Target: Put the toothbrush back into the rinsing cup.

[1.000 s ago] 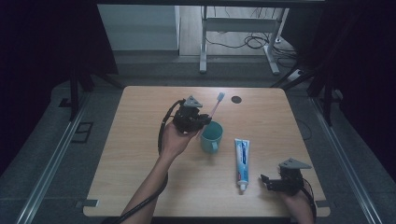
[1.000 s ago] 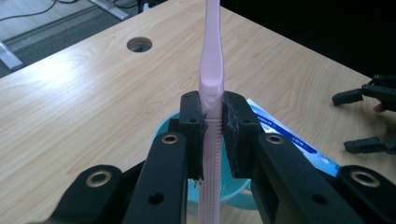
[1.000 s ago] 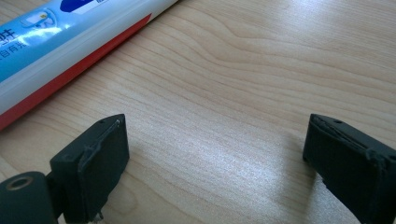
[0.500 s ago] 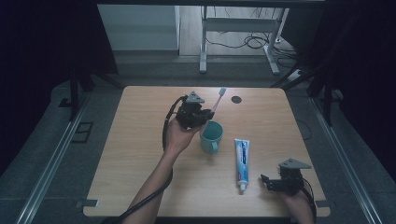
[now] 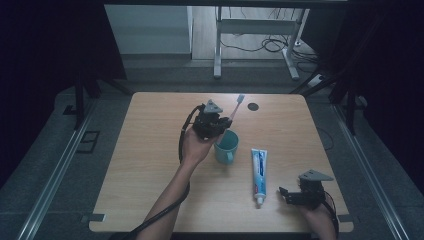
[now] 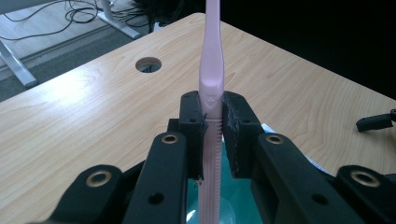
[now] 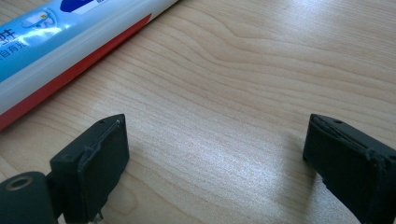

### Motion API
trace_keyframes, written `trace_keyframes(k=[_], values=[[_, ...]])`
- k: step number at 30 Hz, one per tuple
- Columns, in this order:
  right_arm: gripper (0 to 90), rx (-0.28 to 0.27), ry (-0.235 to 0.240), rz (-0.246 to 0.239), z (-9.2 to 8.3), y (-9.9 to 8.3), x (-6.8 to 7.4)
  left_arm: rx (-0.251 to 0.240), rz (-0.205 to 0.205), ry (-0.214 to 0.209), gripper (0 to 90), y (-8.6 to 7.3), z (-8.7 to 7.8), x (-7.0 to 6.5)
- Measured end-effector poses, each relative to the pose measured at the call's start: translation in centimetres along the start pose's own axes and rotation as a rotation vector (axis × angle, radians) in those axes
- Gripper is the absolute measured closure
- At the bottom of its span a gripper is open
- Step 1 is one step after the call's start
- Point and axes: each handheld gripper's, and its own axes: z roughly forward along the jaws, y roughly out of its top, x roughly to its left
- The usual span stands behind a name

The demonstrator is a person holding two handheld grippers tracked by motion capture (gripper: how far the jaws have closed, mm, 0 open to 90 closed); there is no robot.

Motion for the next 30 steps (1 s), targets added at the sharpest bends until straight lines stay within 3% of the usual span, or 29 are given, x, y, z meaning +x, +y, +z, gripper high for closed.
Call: trace_keyframes(k=[10, 30], values=[[6.6, 0.0, 0.002, -0.002, 0.0, 0.0, 0.0, 0.002, -0.007, 0.006, 78.8, -1.3, 0.9, -0.1], [6.6, 0.001, 0.003, -0.001, 0.0, 0.0, 0.0, 0.056, -0.032, 0.004, 78.4, -3.7, 2.6, 0.0]])
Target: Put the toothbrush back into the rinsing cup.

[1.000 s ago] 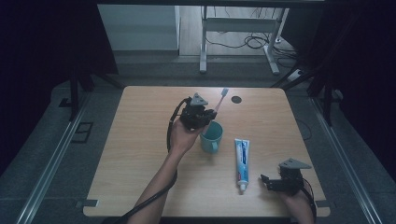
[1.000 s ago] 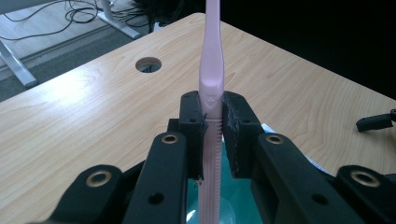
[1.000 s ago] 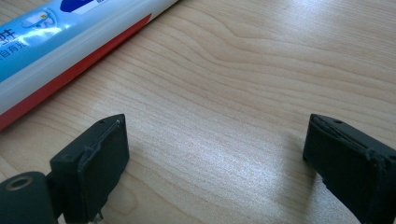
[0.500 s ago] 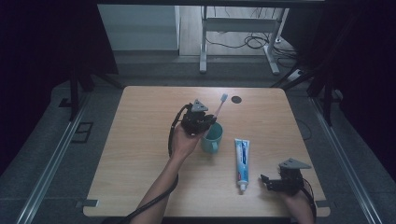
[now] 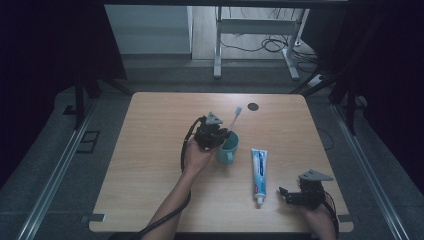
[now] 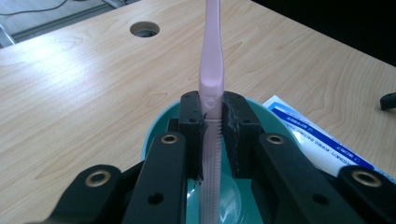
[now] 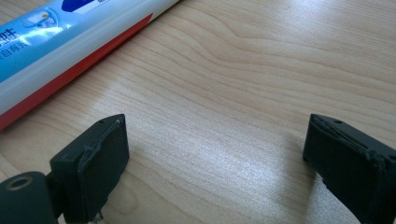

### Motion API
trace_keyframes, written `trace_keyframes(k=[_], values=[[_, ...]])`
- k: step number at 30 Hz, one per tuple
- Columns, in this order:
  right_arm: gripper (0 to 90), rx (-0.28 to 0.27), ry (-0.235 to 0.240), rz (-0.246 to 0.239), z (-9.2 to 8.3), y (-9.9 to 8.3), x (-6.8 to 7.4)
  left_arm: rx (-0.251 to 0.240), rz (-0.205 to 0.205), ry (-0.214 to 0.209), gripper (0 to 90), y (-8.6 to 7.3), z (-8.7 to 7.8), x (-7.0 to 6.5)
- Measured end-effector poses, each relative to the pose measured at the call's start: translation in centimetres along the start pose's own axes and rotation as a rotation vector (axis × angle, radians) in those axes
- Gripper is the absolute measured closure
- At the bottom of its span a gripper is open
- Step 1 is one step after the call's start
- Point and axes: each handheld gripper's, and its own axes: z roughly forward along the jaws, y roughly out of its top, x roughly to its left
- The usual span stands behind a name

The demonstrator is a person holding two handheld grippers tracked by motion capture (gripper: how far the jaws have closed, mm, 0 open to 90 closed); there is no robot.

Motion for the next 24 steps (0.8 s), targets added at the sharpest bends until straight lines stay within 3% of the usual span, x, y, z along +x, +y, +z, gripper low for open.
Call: trace_keyframes(k=[24], values=[[6.6, 0.001, 0.0, 0.002, 0.0, 0.0, 0.0, 0.102, 0.046, 0.03, 77.6, -1.1, 1.8, -0.6]])
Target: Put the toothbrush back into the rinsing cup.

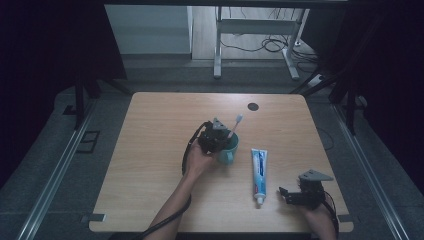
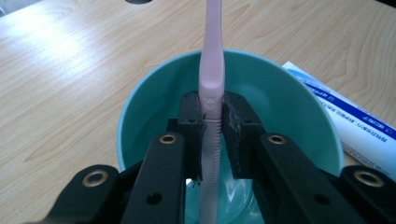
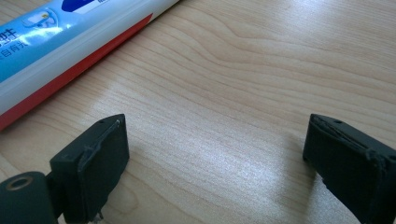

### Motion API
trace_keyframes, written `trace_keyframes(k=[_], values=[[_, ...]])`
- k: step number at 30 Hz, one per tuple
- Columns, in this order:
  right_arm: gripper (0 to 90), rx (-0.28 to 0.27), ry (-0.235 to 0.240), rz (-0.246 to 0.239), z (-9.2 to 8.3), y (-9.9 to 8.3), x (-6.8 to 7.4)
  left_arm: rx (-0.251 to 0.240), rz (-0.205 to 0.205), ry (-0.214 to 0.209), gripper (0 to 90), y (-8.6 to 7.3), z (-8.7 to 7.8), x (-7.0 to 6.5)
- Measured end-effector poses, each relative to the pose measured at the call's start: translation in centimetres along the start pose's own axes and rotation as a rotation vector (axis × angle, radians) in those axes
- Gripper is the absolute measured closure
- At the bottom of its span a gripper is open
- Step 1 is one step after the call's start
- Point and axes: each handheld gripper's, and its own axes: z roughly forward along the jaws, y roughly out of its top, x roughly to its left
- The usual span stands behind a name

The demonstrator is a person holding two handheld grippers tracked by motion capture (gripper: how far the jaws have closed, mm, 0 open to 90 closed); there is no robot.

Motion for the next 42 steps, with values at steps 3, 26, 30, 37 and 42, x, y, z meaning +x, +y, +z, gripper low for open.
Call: trace_keyframes(k=[3, 26, 30, 37, 42], values=[[6.6, 0.0, 0.0, 0.0, 0.0, 0.0, 0.0, 0.004, -0.008, -0.005, 77.6, 0.0, 0.0, 0.1], [6.5, -0.001, 0.0, -0.002, 0.0, 0.0, 0.0, -0.025, 0.009, 0.01, 55.1, 0.9, -1.7, -0.5], [6.6, -0.001, 0.0, -0.003, 0.0, 0.0, 0.0, -0.032, 0.001, 0.003, 49.3, 1.1, -2.3, -0.5], [6.5, -0.002, 0.0, -0.004, 0.0, 0.0, 0.0, -0.052, -0.011, -0.024, 35.3, 1.3, -3.4, -0.5], [6.6, -0.002, 0.0, -0.004, 0.0, 0.0, 0.0, -0.055, -0.038, -0.045, 26.1, 1.1, -4.1, -0.3]])
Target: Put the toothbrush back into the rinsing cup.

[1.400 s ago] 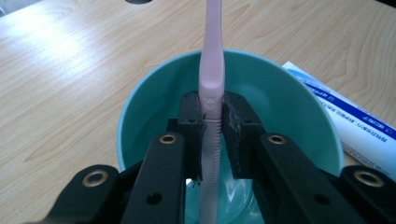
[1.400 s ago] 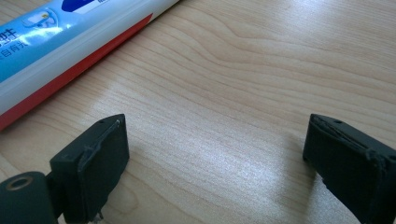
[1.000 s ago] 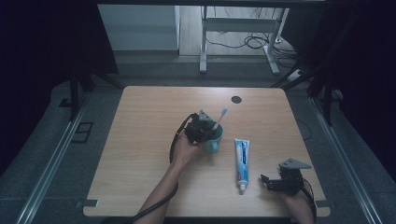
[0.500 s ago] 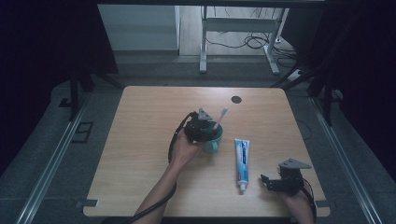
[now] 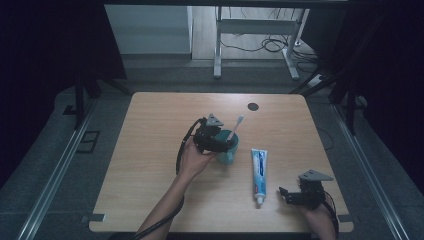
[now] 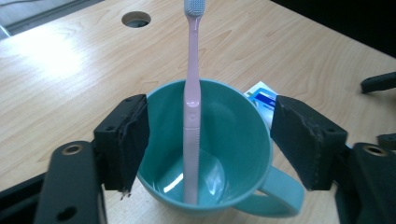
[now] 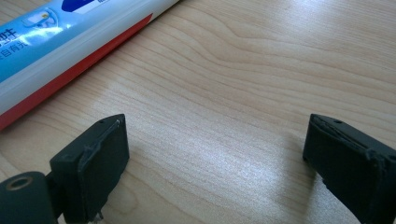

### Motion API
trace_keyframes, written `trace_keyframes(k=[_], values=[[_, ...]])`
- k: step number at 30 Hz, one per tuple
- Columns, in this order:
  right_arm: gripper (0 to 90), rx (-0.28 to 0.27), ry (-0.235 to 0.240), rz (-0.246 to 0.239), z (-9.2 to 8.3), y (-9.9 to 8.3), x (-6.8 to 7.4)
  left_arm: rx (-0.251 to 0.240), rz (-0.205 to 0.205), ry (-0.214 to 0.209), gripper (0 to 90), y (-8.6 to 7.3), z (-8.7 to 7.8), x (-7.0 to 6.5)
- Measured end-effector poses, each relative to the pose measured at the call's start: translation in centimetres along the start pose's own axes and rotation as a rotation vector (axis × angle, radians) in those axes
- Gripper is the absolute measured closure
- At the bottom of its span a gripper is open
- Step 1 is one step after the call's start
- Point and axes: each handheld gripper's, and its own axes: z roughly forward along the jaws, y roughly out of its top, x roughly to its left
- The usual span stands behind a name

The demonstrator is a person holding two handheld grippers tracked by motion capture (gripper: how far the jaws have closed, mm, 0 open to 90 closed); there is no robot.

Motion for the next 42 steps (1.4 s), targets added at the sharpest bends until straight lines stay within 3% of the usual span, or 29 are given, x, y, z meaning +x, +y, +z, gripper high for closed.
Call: trace_keyframes(k=[7, 13, 26, 42], values=[[6.5, 0.0, 0.0, 0.0, 0.0, 0.0, 0.0, -0.002, -0.038, -0.022, 17.0, -0.6, -1.0, 0.3], [6.5, 0.0, 0.0, 0.0, 0.0, 0.0, 0.0, -0.005, -0.044, -0.005, 14.0, -1.1, -2.0, 0.4], [6.5, 0.0, -0.001, -0.001, 0.0, 0.0, 0.0, -0.017, -0.007, 0.007, 7.4, -2.0, -4.1, -0.1], [6.6, 0.001, -0.001, -0.001, 0.0, 0.0, 0.0, -0.01, 0.033, 0.06, 0.4, -4.2, -5.8, -0.3]])
